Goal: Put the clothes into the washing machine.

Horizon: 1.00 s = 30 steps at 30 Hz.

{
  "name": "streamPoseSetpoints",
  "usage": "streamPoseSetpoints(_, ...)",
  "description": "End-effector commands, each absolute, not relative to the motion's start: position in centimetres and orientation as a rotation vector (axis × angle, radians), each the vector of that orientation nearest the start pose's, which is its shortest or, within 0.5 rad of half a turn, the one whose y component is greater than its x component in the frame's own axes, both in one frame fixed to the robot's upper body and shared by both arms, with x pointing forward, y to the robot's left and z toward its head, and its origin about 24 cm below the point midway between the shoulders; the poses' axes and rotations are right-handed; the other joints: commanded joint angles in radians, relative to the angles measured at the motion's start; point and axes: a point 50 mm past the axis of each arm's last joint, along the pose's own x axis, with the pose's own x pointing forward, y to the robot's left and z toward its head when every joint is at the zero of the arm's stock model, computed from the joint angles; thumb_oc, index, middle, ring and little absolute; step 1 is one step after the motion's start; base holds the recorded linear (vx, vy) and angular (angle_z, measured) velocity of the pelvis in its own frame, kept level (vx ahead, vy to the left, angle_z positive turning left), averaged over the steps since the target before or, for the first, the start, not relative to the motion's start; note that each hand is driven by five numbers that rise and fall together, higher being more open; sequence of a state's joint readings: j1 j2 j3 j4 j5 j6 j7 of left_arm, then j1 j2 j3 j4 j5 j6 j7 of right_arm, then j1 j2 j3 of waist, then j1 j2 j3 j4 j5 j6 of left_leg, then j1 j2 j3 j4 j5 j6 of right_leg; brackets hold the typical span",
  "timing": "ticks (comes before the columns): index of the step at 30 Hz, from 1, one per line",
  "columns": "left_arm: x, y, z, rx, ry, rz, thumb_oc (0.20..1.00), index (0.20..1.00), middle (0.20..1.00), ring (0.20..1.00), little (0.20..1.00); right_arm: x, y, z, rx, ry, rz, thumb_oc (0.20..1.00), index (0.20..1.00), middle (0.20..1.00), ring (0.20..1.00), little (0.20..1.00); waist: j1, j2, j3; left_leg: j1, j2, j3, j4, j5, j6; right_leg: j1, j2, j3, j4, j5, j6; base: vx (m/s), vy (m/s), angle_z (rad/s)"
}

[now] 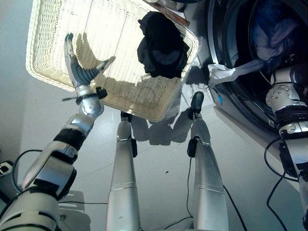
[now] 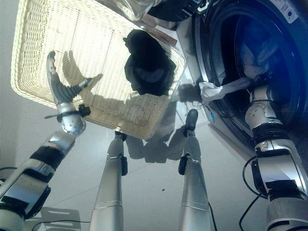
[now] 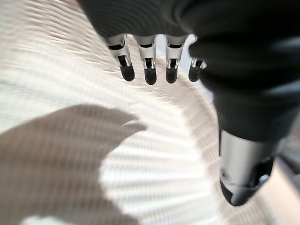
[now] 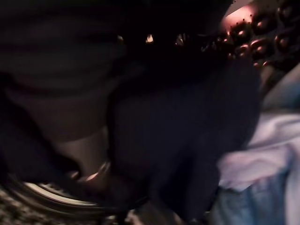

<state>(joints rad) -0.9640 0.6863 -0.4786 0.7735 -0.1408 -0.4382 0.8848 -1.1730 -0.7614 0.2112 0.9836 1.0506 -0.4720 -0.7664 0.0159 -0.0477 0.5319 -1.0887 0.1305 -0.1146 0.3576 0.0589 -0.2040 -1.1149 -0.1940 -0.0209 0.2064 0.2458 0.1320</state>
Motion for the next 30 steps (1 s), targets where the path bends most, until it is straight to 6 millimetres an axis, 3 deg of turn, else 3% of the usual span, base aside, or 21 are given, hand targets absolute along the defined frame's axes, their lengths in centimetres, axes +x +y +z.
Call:
streamPoseSetpoints(1,36.5,24.7,23.8,0.438,-0.782,0.67,1.0,1.0,1.0,1.0,1.0,30.7,-38.6,34.5,0.432,-0.778,-1.066,1.0,1.0,1.0,1.0,1.0,-0.01,0.01,-0.012,0.066,-0.057,-0.006,-0.1,0.02,0.083,0.036,0.031,-0.072,0.079,-0.055,0.06,0.0,0.0,0.0)
streamPoseSetpoints(6,36.7,24.3,24.3,0.441,-0.787,0.66,1.0,1.0,1.0,1.0,1.0,33.1,-38.0,32.1,0.308,-0.487,-1.069,1.0,1.0,1.0,1.0,1.0,0.002,0.014,-0.012,0.063,-0.062,-0.005,-0.098,0.015,0.088,0.038,0.029,-0.079,0.071,-0.056,0.057,0.0,-0.016,0.02)
streamPoseSetpoints(13,36.9,23.7,25.3,0.453,-0.808,0.645,1.0,1.0,1.0,1.0,1.0,33.9,-37.4,31.9,0.042,-0.356,-1.135,1.0,1.0,1.0,1.0,1.0,0.008,0.012,-0.012,0.056,-0.061,-0.008,-0.1,0.015,0.089,0.035,0.028,-0.087,0.07,-0.052,0.061,0.0,-0.024,0.03)
streamPoseSetpoints(17,37.0,23.5,25.4,0.45,-0.809,0.641,1.0,1.0,1.0,1.0,1.0,34.4,-36.0,32.6,-0.053,-0.389,-1.138,1.0,1.0,1.0,1.0,1.0,0.008,0.016,-0.012,0.052,-0.064,-0.007,-0.101,0.012,0.091,0.029,0.03,-0.087,0.072,-0.055,0.062,0.0,0.0,0.0)
streamPoseSetpoints(18,37.1,23.3,25.2,0.442,-0.808,0.644,1.0,1.0,1.0,1.0,1.0,34.8,-34.3,33.2,-0.124,-0.463,-1.131,1.0,1.0,1.0,1.0,1.0,0.007,0.023,-0.012,0.051,-0.066,-0.005,-0.106,0.01,0.091,0.023,0.03,-0.085,0.073,-0.058,0.061,0.0,0.0,0.0)
streamPoseSetpoints(19,37.1,23.3,25.2,0.442,-0.808,0.644,1.0,1.0,1.0,1.0,1.0,34.9,-34.1,33.2,-0.132,-0.469,-1.129,1.0,1.0,1.0,1.0,1.0,0.007,0.023,-0.012,0.05,-0.067,-0.005,-0.106,0.01,0.091,0.022,0.03,-0.085,0.074,-0.059,0.061,0.0,0.035,-0.01)
streamPoseSetpoints(21,37.2,22.9,25.0,0.428,-0.806,0.651,1.0,1.0,1.0,1.0,1.0,35.3,-31.7,33.4,-0.248,-0.556,-1.117,1.0,1.0,1.0,1.0,1.0,0.002,0.031,-0.012,0.048,-0.069,-0.001,-0.109,0.009,0.091,0.015,0.029,-0.079,0.077,-0.065,0.062,-0.01,0.043,-0.01)
streamPoseSetpoints(22,37.2,22.9,25.0,0.428,-0.806,0.651,1.0,1.0,1.0,1.0,1.0,35.3,-31.7,33.4,-0.248,-0.556,-1.117,1.0,1.0,1.0,1.0,1.0,0.002,0.031,-0.012,0.048,-0.069,-0.001,-0.109,0.009,0.091,0.015,0.029,-0.079,0.077,-0.065,0.062,-0.01,0.074,-0.01)
streamPoseSetpoints(24,37.3,22.6,24.9,0.41,-0.805,0.663,1.0,1.0,1.0,1.0,1.0,35.8,-29.3,32.9,-0.322,-0.622,-1.085,1.0,1.0,1.0,1.0,1.0,-0.005,0.04,-0.012,0.046,-0.07,0.007,-0.112,0.008,0.089,0.006,0.028,-0.071,0.08,-0.073,0.06,-0.02,0.073,0.01)
streamPoseSetpoints(30,37.4,22.2,24.6,0.383,-0.809,0.682,1.0,1.0,1.0,1.0,1.0,36.1,-27.0,31.6,-0.39,-0.695,-1.047,1.0,1.0,1.0,1.0,1.0,-0.014,0.05,-0.012,0.041,-0.071,0.014,-0.119,0.008,0.086,-0.007,0.028,-0.06,0.08,-0.08,0.06,-0.01,0.027,0.01)
